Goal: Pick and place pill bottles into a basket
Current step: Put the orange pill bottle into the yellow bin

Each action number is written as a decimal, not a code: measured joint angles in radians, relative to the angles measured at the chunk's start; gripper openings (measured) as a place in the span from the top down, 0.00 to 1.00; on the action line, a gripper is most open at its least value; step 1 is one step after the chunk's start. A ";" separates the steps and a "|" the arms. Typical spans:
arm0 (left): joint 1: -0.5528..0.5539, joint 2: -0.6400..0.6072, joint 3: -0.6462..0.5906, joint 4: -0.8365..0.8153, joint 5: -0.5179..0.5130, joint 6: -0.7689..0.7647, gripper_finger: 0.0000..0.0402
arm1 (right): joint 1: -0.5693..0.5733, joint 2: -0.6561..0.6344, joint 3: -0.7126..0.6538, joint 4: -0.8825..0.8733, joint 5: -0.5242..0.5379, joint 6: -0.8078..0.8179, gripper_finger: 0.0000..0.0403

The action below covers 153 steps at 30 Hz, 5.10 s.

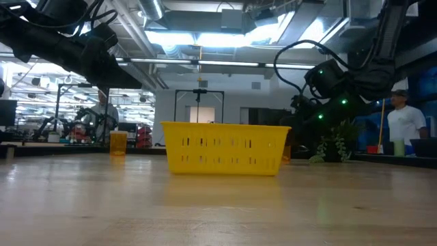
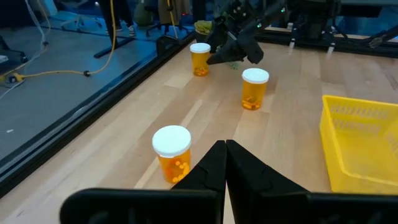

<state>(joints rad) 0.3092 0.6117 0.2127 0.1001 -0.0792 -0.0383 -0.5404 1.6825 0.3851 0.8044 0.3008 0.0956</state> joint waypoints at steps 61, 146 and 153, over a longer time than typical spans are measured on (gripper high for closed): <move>0.000 0.000 0.000 -0.001 -0.035 0.000 0.99 | 0.045 -0.028 0.055 -0.030 -0.007 -0.073 0.47; 0.000 0.000 0.000 0.000 0.046 -0.080 0.99 | 0.693 -0.421 0.280 -0.568 -0.173 -0.036 0.47; 0.000 0.000 0.000 0.000 0.046 -0.080 0.99 | 0.729 -0.262 0.280 -0.411 -0.173 -0.049 0.47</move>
<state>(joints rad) 0.3088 0.6117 0.2127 0.1001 -0.0337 -0.1184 0.1890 1.4207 0.6647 0.3934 0.1280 0.0467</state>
